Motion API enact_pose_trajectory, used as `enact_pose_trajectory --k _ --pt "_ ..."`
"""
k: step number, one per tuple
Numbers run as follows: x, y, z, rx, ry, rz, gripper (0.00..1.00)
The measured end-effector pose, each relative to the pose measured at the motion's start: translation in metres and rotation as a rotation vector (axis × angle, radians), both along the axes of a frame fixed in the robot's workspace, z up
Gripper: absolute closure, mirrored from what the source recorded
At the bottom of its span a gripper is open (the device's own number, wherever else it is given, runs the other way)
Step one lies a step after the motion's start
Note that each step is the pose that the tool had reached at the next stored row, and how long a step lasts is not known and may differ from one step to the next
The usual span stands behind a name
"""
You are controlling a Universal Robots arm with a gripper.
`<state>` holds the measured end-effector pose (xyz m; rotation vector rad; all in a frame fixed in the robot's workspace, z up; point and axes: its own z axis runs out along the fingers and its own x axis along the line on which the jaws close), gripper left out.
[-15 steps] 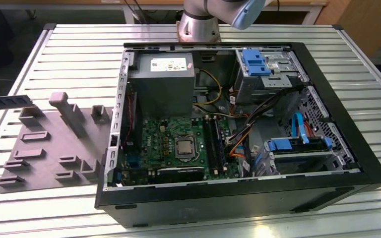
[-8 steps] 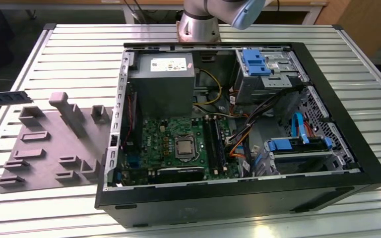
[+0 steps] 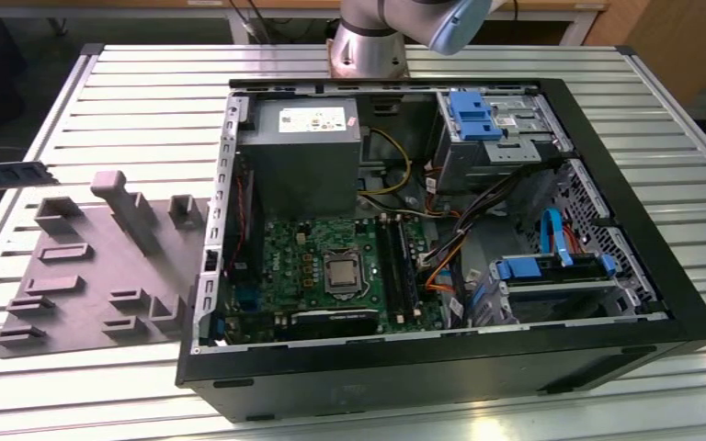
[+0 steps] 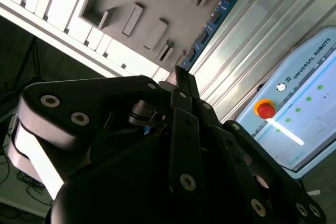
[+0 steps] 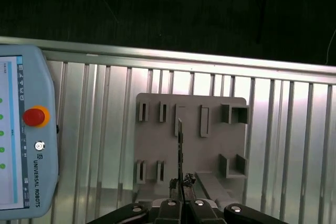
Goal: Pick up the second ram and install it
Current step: 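Pick up the second ram and move it above second insertion slot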
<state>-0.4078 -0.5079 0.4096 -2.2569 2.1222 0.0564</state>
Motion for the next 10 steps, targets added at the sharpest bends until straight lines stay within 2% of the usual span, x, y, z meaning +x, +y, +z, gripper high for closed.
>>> enact_pose_trajectory --k 10 --pt "-0.0001 0.0006 0.0083 0.0038 -0.0034 0.0 0.88"
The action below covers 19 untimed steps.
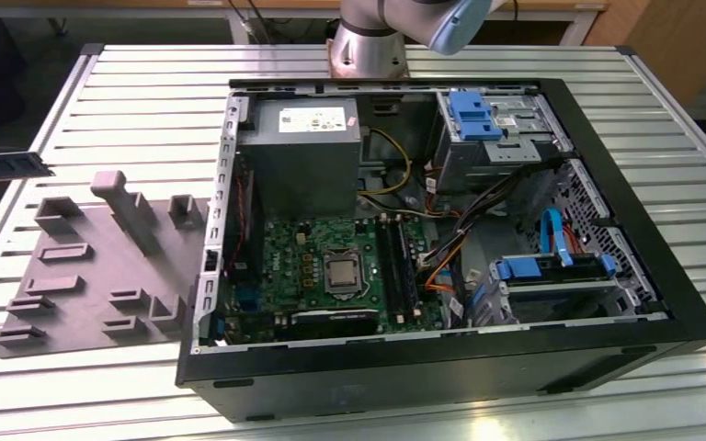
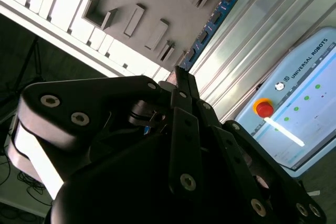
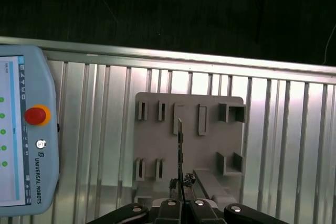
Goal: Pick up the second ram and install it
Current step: 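Pick up the second ram and move it above second insertion slot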
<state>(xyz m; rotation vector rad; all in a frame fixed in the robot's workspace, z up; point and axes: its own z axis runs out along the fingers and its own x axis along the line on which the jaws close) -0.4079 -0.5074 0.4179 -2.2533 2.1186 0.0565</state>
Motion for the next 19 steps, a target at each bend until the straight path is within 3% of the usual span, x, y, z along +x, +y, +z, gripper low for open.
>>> enact_pose_trajectory --k 10,19 --pt "0.0006 0.0002 0.0009 -0.0003 0.0 0.0 0.88" --pt "0.0093 0.0001 0.0007 -0.0001 -0.0002 0.0 0.88"
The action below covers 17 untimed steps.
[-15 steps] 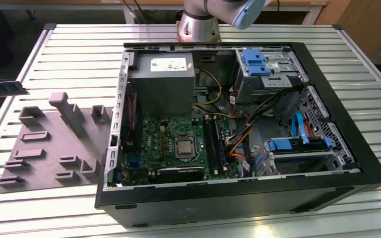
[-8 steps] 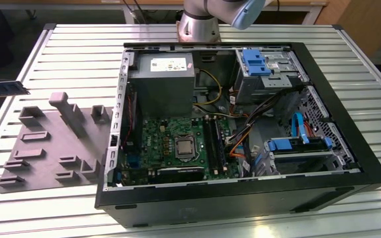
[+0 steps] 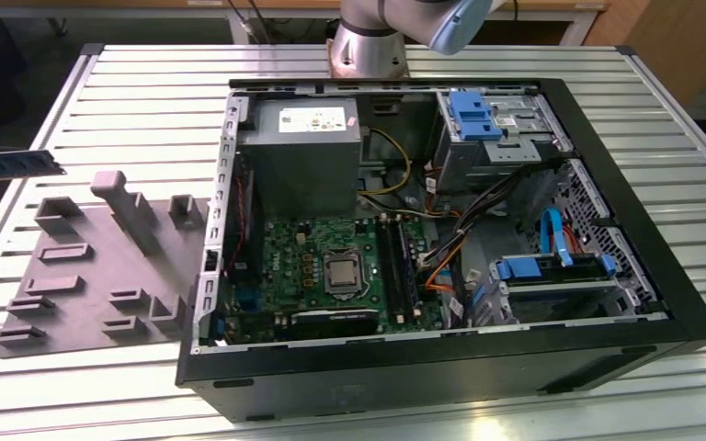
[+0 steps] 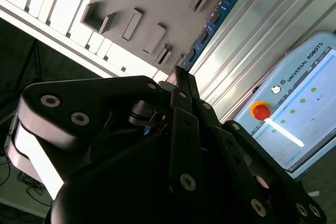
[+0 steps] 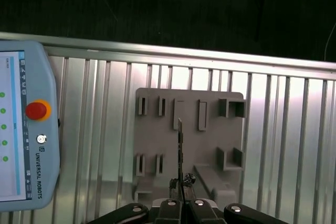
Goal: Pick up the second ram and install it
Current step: 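Pick up the second ram and move it above second insertion slot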
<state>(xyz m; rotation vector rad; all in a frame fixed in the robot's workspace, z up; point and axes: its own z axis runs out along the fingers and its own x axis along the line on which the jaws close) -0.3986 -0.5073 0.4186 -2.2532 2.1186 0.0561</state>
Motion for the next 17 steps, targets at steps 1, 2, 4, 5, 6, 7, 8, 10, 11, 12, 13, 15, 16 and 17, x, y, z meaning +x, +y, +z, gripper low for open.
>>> enact_pose_trajectory --k 1,2,4,5,6,7,8,10,11,12,13,15,16,17 --pt "0.0014 0.0 0.0 0.0 0.0 0.0 0.88" --pt "0.0028 0.0 0.0 0.0 0.0 0.0 0.88" --pt "0.0057 0.0 0.0 0.0 -0.0001 0.0 0.88" --pt "0.0073 0.0 0.0 0.0 0.0 0.0 0.88" --pt "0.0088 0.0 0.0 0.0 -0.0001 0.0 0.88" --pt "0.0104 0.0 0.0 0.0 -0.0001 0.0 0.88" --pt "0.0118 0.0 0.0 0.0001 -0.0001 0.0 0.88" --pt "0.0149 0.0 0.0 0.0001 -0.0001 0.0 0.88" --pt "0.0164 0.0 0.0 0.0 0.0 0.0 0.88" --pt "0.0178 0.0 0.0 0.0 0.0 0.0 0.88" --pt "0.0193 0.0 0.0 0.0 0.0 0.0 0.88" --pt "0.0223 0.0 0.0 0.0 0.0 0.0 0.88" --pt "0.0237 0.0 0.0 0.0 -0.0001 0.0 0.88" --pt "0.0253 0.0 0.0 0.0 0.0 0.0 0.88"
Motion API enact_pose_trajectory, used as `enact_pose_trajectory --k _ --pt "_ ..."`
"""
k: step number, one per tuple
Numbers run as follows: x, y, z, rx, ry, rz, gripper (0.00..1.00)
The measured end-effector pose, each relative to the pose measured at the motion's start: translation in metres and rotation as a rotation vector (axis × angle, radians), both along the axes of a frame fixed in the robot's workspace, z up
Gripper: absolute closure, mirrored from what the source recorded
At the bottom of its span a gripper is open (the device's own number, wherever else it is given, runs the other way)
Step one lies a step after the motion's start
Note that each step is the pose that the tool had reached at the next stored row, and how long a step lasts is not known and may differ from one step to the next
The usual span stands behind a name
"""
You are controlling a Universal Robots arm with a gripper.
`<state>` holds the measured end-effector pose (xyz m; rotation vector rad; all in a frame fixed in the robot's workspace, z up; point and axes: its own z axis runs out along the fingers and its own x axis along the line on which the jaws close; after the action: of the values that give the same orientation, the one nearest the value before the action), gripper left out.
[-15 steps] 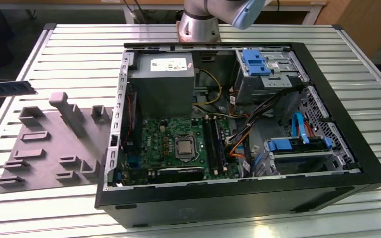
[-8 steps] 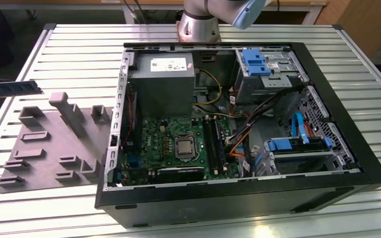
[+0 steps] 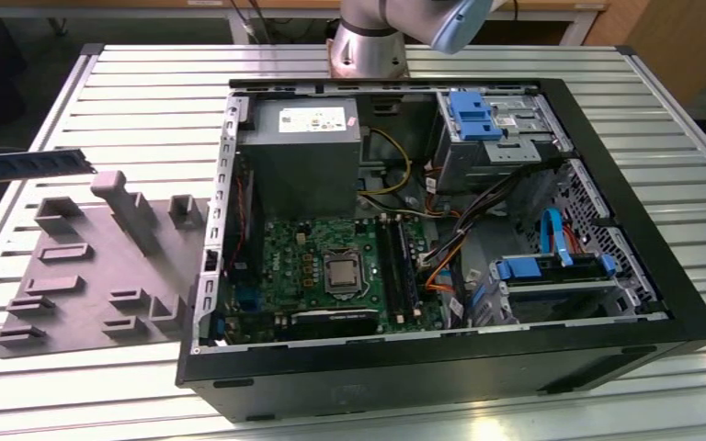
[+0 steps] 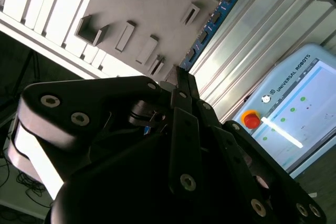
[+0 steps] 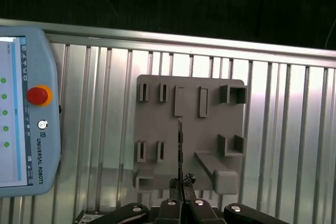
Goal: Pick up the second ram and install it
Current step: 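Pick up the second ram and move it above second insertion slot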
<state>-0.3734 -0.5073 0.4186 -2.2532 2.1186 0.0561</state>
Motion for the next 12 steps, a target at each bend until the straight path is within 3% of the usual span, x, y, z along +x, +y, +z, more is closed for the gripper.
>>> enact_pose_trajectory --k 12 --pt "0.0144 0.0 0.0 0.0 0.0 0.0 0.88"
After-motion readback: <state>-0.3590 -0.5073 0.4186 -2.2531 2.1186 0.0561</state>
